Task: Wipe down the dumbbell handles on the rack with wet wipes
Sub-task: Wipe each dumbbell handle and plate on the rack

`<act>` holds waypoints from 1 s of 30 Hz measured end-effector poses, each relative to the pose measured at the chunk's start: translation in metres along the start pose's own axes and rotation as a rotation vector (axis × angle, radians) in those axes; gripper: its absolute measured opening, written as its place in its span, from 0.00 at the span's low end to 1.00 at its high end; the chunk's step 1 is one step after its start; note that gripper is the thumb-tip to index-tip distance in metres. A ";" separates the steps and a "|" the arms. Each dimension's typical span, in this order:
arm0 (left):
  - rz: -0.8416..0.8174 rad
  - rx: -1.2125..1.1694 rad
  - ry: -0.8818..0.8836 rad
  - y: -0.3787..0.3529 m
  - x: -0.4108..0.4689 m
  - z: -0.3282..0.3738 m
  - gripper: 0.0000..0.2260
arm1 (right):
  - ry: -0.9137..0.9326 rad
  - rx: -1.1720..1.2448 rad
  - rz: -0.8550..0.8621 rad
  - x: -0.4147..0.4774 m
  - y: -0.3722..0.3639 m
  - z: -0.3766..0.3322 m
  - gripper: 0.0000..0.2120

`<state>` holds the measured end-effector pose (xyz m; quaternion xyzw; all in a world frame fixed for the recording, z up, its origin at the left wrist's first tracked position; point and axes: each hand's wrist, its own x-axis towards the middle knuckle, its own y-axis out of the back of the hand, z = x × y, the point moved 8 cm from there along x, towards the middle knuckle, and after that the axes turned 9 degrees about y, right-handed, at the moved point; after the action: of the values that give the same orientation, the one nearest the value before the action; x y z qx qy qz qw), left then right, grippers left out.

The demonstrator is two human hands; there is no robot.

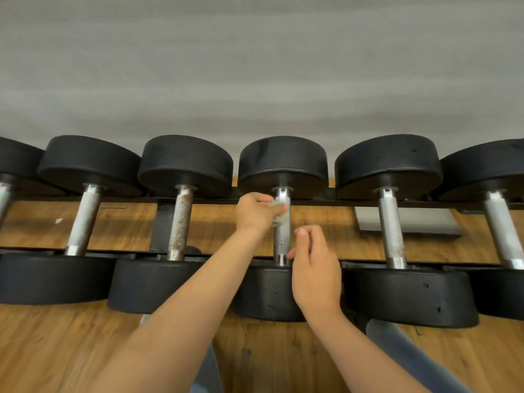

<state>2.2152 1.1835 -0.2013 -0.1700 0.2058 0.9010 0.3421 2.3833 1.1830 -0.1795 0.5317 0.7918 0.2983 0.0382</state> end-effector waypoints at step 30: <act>-0.203 0.678 -0.009 -0.006 -0.023 -0.030 0.15 | 0.010 -0.029 0.000 0.000 -0.002 -0.001 0.19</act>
<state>2.2411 1.1605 -0.2185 -0.0622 0.4736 0.7436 0.4678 2.3818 1.1818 -0.1794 0.5296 0.7874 0.3126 0.0419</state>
